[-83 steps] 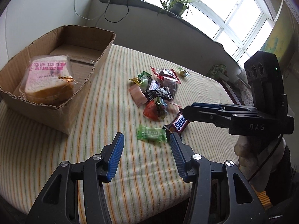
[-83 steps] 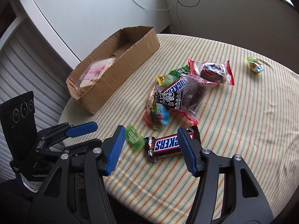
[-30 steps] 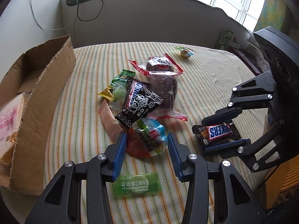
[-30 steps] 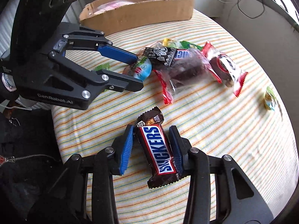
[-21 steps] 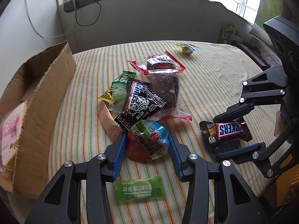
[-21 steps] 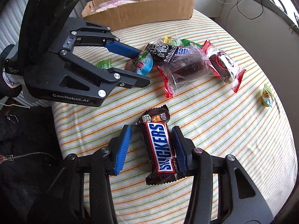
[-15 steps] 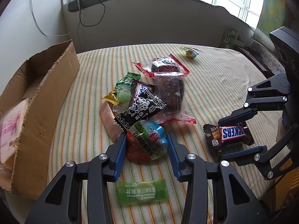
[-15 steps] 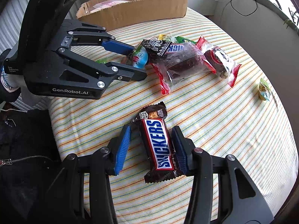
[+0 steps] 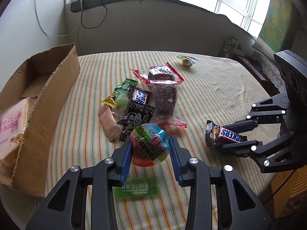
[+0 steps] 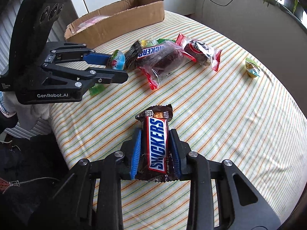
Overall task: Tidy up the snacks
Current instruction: 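Carry both candies to the box and release them inside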
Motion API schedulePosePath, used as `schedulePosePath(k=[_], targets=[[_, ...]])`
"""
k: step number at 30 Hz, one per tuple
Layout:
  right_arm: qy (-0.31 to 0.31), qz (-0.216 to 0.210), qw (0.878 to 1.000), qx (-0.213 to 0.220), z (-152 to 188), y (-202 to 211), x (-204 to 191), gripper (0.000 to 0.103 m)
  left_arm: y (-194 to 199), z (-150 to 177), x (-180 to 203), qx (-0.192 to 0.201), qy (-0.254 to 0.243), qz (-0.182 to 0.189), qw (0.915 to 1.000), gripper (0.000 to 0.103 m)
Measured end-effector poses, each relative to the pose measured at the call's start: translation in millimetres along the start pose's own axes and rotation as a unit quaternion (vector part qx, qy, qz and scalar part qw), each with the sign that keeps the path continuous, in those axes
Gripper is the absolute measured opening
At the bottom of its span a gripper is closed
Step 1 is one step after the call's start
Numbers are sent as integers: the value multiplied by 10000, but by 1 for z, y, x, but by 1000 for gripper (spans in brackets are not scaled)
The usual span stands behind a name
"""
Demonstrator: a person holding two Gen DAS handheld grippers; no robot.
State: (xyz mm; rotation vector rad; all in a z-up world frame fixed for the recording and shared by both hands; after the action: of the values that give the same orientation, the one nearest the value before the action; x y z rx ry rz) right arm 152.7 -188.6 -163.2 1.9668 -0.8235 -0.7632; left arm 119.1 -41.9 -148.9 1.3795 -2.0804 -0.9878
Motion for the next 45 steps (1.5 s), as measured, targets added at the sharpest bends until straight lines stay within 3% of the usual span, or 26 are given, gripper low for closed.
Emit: schedulePosePath(k=[11, 21, 32, 45], targets=[[-215, -61, 9987, 465, -26, 39, 6, 30, 25, -13, -11, 356, 137, 39, 9993, 36], [26, -194, 9956, 919, -103, 56, -41, 30, 56, -15, -72, 707, 612, -356, 9950, 36], [222, -372, 9947, 930, -177, 17, -100, 30, 86, -2, -158, 842, 1150, -924, 9855, 36], [285, -412, 9960, 733, -231, -32, -128, 30, 75, -7, -196, 776, 1258, -1047, 9835, 36]])
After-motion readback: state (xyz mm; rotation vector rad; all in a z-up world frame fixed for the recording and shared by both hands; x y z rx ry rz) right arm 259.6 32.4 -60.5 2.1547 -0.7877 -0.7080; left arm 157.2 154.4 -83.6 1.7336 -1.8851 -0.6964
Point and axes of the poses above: each gripper's, at about its wrist camera, not at the fingertips, and y roughly against the way its jaws point, x to its right, z to its underside, the point moved 5 cm from there along -y, roughly the way its jaws point, and after that the axes turned 14 degrees about -y, right-handed, at the moved point
